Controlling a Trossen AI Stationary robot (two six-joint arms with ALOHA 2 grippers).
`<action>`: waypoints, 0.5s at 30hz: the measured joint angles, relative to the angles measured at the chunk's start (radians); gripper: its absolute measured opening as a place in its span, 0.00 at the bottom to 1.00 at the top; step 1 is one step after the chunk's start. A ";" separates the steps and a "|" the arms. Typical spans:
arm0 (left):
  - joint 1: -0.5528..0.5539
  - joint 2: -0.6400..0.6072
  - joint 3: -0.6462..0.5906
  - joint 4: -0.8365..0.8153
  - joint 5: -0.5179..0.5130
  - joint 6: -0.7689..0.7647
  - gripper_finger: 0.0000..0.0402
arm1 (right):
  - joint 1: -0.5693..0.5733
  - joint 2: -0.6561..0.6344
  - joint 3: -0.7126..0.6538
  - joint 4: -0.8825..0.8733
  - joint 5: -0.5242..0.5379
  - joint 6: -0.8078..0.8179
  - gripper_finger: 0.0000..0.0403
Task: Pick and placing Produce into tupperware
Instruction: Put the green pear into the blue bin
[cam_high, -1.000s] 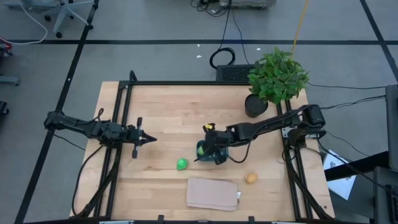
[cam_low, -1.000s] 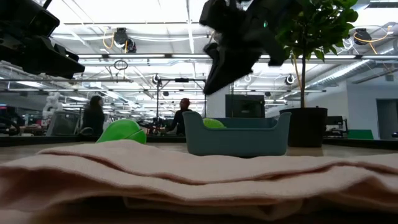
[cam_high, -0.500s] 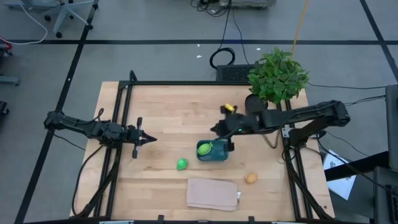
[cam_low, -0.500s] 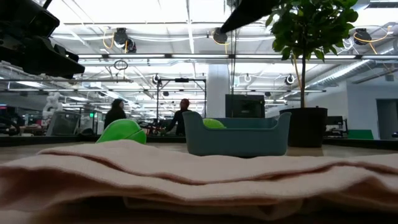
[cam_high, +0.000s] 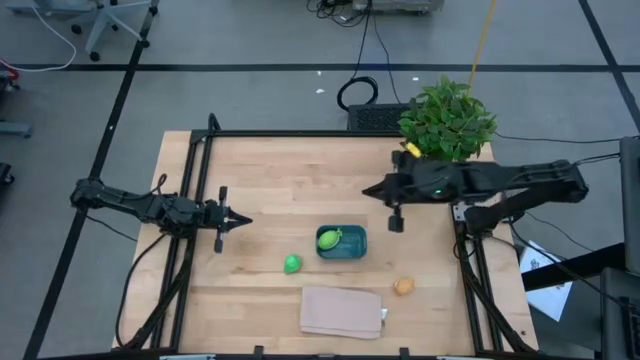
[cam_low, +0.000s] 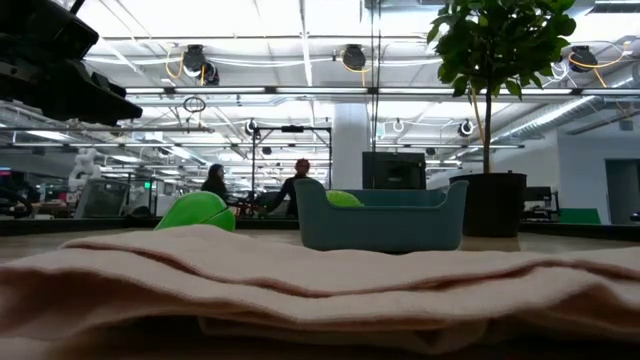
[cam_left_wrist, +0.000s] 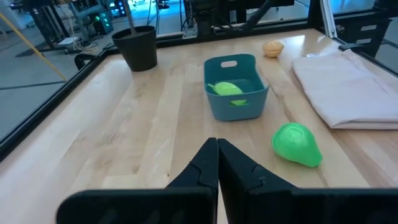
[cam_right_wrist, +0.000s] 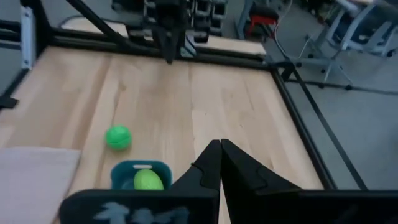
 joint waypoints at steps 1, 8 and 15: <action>0.000 0.000 0.000 0.000 0.000 0.000 0.01 | 0.009 -0.018 -0.003 0.000 0.000 -0.004 0.00; 0.000 0.000 0.000 -0.001 0.000 -0.002 0.01 | 0.082 -0.160 -0.106 0.088 -0.005 -0.007 0.00; 0.000 0.000 0.000 -0.001 0.000 -0.002 0.01 | 0.097 -0.328 -0.320 0.300 0.022 0.009 0.00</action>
